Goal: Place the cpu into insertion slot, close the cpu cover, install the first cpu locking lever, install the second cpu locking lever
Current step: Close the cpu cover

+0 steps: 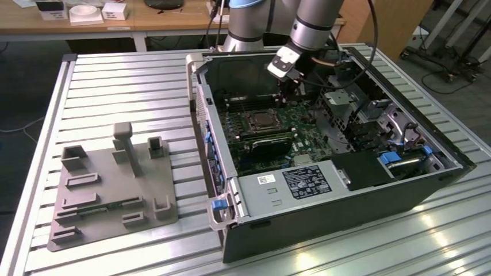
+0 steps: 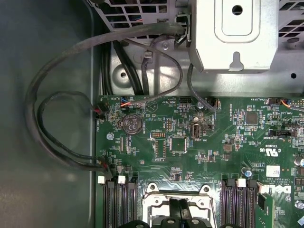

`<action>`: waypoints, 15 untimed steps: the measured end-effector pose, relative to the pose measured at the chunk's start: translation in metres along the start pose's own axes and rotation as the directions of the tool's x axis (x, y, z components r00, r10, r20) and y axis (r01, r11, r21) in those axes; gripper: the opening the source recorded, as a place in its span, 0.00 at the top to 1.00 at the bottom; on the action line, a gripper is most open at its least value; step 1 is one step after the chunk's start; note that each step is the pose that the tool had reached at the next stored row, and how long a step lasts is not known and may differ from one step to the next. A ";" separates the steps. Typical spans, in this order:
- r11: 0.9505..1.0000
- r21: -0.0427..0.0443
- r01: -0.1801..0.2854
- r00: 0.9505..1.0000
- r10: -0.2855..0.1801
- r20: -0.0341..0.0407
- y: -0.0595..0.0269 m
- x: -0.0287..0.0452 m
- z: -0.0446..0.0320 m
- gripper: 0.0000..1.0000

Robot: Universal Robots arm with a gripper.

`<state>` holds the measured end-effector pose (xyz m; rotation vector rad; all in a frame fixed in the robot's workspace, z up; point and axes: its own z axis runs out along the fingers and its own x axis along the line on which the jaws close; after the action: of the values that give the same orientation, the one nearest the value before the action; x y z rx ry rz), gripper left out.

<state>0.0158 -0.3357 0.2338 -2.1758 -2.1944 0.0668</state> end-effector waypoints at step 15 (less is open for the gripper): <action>1.000 0.000 0.000 1.000 0.000 0.000 -0.0081 -0.0007 0.0031 0.89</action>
<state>0.0075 -0.3364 0.2313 -2.1756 -2.1949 0.0672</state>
